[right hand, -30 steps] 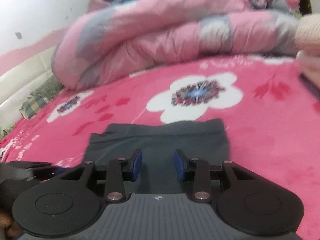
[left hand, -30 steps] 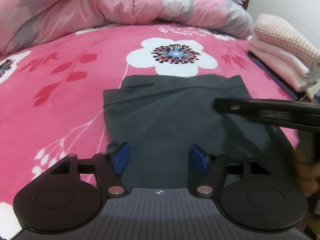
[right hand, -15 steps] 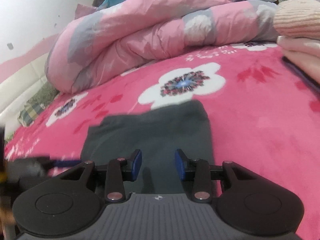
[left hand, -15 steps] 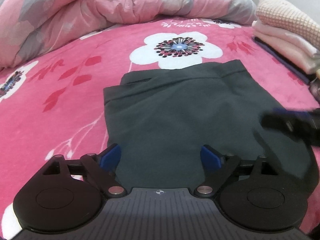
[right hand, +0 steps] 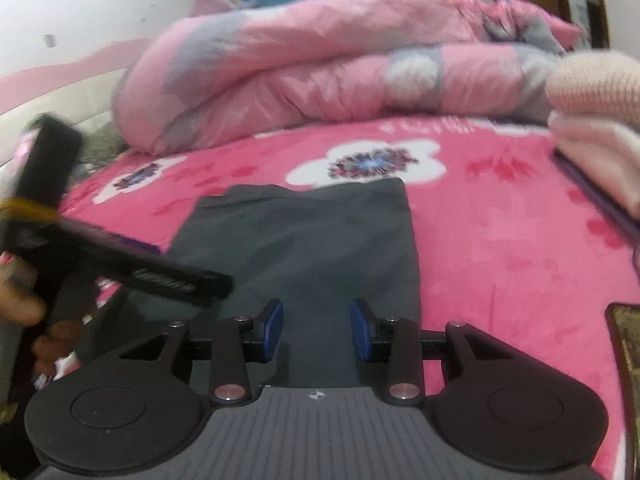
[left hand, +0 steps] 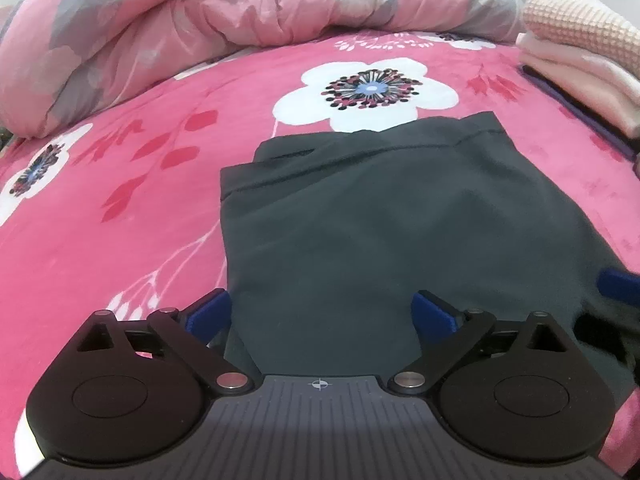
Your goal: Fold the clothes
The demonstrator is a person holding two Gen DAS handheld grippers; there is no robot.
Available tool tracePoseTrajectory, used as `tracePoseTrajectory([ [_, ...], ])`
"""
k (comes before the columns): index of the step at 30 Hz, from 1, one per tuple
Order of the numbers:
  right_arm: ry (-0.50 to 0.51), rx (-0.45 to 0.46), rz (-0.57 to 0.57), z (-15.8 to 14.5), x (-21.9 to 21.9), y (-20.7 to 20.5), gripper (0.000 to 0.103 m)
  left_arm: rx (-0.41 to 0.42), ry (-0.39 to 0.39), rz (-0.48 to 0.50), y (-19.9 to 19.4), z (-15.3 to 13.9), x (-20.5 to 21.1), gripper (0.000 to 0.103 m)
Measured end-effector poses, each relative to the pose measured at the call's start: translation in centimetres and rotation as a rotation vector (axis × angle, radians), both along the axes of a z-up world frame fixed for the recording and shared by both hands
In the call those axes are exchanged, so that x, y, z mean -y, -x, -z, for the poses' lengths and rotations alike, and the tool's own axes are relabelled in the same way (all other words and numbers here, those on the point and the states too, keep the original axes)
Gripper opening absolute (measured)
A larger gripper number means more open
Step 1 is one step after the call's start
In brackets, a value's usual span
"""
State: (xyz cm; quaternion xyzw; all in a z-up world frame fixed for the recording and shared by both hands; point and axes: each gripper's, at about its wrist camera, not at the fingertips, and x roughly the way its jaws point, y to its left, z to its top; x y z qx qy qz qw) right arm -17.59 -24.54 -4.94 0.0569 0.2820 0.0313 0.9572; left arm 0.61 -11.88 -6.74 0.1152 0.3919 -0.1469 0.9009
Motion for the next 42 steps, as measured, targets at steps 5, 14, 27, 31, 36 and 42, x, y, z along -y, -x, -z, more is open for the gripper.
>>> tracePoseTrajectory([
  [5, 0.114, 0.013, -0.046, 2.6, -2.3, 1.5, 0.046, 0.015, 0.017, -0.007, 0.1, 0.2, -0.4, 0.101],
  [14, 0.097, 0.053, -0.01, 3.9, -2.6, 2.2, 0.048, 0.174, 0.149, -0.011, 3.0, -3.0, -3.3, 0.102],
  [27, 0.068, 0.084, -0.015, 4.4, -2.3, 2.8, 0.05, 0.141, 0.278, 0.109, 8.8, -1.7, -6.4, 0.103],
  [31, 0.065, 0.082, -0.02, 4.4, -2.2, 2.8, 0.05, 0.151, 0.268, 0.085, 9.9, -1.5, -8.2, 0.103],
  [36, 0.05, 0.075, -0.036, 4.3, -1.9, 2.7, 0.051, 0.142, 0.233, 0.053, 11.9, -1.1, -10.7, 0.102],
  [42, 0.017, 0.031, -0.052, 3.9, -1.6, 2.0, 0.058, 0.154, 0.247, 0.065, 13.3, -0.1, -11.3, 0.077],
])
